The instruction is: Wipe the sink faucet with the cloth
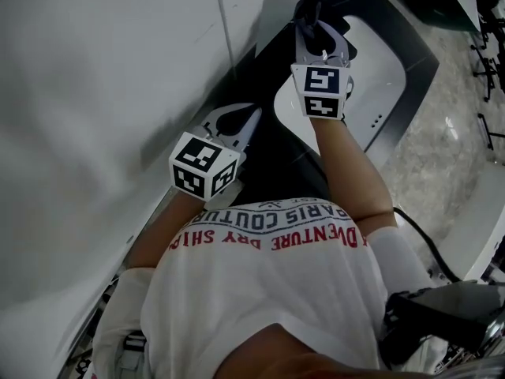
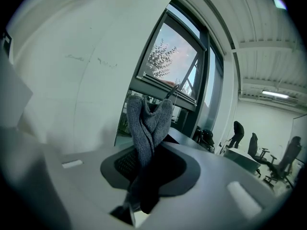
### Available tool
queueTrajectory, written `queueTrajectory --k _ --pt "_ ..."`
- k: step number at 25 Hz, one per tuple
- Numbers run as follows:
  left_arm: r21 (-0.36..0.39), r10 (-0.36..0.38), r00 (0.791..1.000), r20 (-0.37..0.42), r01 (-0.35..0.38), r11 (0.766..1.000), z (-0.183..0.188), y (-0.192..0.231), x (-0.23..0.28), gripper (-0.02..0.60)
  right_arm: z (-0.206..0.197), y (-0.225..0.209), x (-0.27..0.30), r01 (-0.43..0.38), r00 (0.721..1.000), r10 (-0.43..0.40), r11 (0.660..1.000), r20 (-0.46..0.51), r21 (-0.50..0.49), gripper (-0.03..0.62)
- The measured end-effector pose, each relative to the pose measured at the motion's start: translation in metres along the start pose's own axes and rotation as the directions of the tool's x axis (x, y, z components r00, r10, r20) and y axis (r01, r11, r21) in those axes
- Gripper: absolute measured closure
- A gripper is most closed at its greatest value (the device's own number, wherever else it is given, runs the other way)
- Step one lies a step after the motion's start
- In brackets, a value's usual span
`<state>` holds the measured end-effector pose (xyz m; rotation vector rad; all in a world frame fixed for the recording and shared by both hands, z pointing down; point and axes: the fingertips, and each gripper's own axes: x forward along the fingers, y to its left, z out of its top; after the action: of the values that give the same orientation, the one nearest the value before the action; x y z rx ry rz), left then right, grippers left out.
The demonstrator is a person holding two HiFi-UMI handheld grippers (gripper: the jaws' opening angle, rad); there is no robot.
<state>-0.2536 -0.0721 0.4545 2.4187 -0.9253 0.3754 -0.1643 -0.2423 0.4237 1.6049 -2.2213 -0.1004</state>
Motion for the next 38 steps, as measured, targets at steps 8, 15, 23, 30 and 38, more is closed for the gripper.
queueTrajectory --k 8,15,23,30,38 --pt "-0.02 0.011 1.0 -0.024 -0.011 1.0 -0.014 0.007 0.002 0.58 -0.048 0.016 0.015 -0.029 0.996 0.026 0.999 -0.085 -0.036 0.526" --pt "-0.045 0.024 0.999 -0.049 -0.027 0.999 -0.031 0.012 0.004 0.58 -0.1 0.026 0.026 -0.051 0.98 0.048 0.999 -0.191 -0.014 0.526" --pt "-0.044 0.037 0.997 -0.062 -0.04 0.998 -0.034 0.017 0.002 0.58 -0.12 0.028 0.031 -0.058 0.973 0.047 0.997 -0.225 -0.045 0.526" --pt "-0.05 0.046 0.998 -0.049 -0.048 0.998 -0.031 0.017 -0.004 0.58 -0.099 0.031 0.012 -0.074 0.985 0.079 0.997 -0.156 0.035 0.526" --pt "-0.035 0.032 0.999 -0.027 -0.033 0.999 -0.017 0.009 -0.004 0.58 -0.007 0.019 -0.013 -0.052 0.997 0.044 0.991 0.068 0.124 0.526"
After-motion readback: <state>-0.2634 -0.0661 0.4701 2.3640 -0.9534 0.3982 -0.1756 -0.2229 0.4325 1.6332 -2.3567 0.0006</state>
